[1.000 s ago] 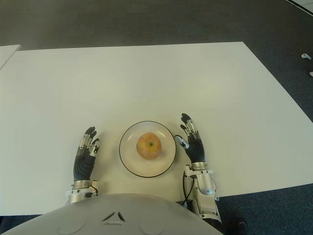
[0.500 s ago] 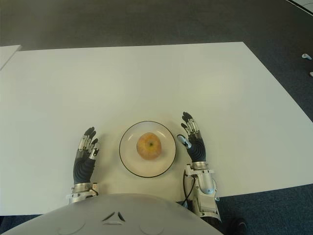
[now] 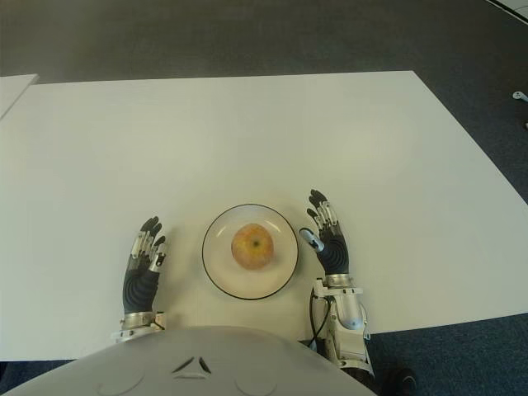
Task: Put the apples into the plate.
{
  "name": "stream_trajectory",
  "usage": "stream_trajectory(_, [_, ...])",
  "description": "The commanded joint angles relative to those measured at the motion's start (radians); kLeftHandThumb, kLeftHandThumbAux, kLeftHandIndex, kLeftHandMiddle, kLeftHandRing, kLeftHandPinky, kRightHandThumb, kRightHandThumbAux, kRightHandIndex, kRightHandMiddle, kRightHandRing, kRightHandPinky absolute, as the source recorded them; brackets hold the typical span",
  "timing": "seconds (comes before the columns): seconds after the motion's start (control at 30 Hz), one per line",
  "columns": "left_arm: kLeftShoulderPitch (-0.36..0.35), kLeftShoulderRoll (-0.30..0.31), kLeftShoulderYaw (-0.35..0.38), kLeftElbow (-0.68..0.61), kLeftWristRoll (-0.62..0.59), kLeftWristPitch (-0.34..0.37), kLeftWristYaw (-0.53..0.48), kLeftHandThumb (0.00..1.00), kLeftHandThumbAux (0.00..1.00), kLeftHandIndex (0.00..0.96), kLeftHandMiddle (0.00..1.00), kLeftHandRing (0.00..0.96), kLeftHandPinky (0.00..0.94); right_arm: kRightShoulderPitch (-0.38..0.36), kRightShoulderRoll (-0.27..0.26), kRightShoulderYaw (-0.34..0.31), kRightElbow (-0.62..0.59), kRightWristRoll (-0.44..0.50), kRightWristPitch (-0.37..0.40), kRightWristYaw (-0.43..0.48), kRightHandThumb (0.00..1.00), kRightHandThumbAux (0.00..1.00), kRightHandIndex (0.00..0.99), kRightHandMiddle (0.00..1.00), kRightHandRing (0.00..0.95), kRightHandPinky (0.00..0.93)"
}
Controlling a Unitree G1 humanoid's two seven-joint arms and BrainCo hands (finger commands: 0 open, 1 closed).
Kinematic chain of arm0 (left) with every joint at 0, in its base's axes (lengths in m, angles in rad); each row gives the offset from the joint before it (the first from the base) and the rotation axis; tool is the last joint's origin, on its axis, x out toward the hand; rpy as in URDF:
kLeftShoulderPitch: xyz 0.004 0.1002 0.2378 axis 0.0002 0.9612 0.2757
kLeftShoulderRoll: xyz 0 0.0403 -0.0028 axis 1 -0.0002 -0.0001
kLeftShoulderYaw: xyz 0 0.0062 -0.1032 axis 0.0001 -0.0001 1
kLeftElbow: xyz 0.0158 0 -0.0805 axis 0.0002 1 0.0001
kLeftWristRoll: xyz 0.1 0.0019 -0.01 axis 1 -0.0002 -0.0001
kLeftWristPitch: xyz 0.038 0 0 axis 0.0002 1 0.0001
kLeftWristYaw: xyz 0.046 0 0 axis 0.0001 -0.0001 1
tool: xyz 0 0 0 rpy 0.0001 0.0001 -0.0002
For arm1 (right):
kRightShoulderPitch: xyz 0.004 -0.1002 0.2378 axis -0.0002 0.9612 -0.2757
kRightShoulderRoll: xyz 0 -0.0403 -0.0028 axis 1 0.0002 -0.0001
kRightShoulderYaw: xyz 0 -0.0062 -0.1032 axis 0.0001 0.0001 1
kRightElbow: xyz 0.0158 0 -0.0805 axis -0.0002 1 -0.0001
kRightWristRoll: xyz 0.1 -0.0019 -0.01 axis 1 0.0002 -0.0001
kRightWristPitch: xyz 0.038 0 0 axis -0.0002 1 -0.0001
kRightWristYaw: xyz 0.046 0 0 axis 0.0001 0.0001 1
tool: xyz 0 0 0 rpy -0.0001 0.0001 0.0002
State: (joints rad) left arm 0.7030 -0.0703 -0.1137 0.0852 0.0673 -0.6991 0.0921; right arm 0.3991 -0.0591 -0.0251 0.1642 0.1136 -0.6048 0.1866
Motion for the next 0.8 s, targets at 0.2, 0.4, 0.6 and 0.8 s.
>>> stream_trajectory(0.2, [0.039,-0.004,-0.025,0.005,-0.019,0.058,-0.017,0.068,0.515,0.040,0.015,0.000,0.000,0.106,0.012,0.012,-0.058,0.006,0.125,-0.011,0.071,0.479,0.010,0.000,0.000,0.000])
stream_trajectory(0.4, [0.051,-0.004,-0.036,-0.010,-0.030,0.067,-0.023,0.075,0.506,0.047,0.014,0.000,0.000,0.138,0.007,0.017,-0.123,-0.003,0.169,-0.014,0.067,0.478,0.001,0.000,0.000,0.000])
stream_trajectory(0.6, [0.068,-0.004,-0.051,-0.041,-0.020,0.085,-0.021,0.088,0.489,0.054,0.012,0.000,0.000,0.175,-0.010,0.022,-0.203,-0.040,0.222,-0.025,0.061,0.483,0.000,0.000,0.000,0.000])
stream_trajectory(0.8, [0.097,-0.003,-0.071,-0.107,0.019,0.116,-0.006,0.085,0.492,0.051,0.012,0.000,0.000,0.182,-0.021,0.021,-0.235,-0.044,0.244,-0.017,0.048,0.489,0.000,0.000,0.000,0.000])
